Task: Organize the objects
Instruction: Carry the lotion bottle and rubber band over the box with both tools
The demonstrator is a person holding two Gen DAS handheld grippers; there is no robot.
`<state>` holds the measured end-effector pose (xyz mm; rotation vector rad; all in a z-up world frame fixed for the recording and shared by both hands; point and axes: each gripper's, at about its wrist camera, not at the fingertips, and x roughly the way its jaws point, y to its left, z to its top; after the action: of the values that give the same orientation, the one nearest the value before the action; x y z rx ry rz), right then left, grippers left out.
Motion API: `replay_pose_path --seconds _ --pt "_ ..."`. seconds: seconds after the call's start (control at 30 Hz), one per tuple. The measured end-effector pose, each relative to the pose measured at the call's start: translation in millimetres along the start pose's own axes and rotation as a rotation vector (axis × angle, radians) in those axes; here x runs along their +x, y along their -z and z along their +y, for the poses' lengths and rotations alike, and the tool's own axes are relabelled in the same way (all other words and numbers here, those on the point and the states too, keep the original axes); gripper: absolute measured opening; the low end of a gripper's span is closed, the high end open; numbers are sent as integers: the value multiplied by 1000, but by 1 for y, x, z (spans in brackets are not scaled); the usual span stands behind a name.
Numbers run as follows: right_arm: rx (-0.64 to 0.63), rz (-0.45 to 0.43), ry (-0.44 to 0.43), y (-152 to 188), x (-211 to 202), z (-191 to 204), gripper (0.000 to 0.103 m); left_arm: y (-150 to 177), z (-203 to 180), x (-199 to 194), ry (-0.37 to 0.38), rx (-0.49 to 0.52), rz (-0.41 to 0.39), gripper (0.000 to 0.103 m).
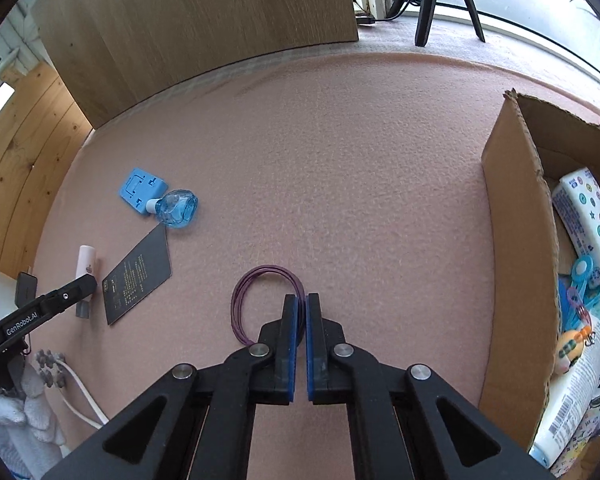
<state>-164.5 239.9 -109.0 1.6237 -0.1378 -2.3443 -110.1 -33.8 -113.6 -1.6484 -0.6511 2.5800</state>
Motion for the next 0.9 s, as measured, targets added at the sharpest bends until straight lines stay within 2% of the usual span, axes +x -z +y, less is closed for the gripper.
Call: replay_pose_path --seconds 0.2,0.33,0.57,0.73,0.9 --pt "8 -12 -33 26 -18 1 3 24 -12 -13 32 3 0 21" --pt "1 -22 -50 37 -26 3 3 37 -34 -20 63 38 2 21" --pt "15 -79 -81 44 -61 -6 3 46 -93 -23 141 127 18 21" --pt "53 -140 -95 46 -96 -28 3 48 -140 -23 191 199 20 21" --pt "85 -200 -71 53 -129 -56 3 50 -189 -25 239 272 15 21"
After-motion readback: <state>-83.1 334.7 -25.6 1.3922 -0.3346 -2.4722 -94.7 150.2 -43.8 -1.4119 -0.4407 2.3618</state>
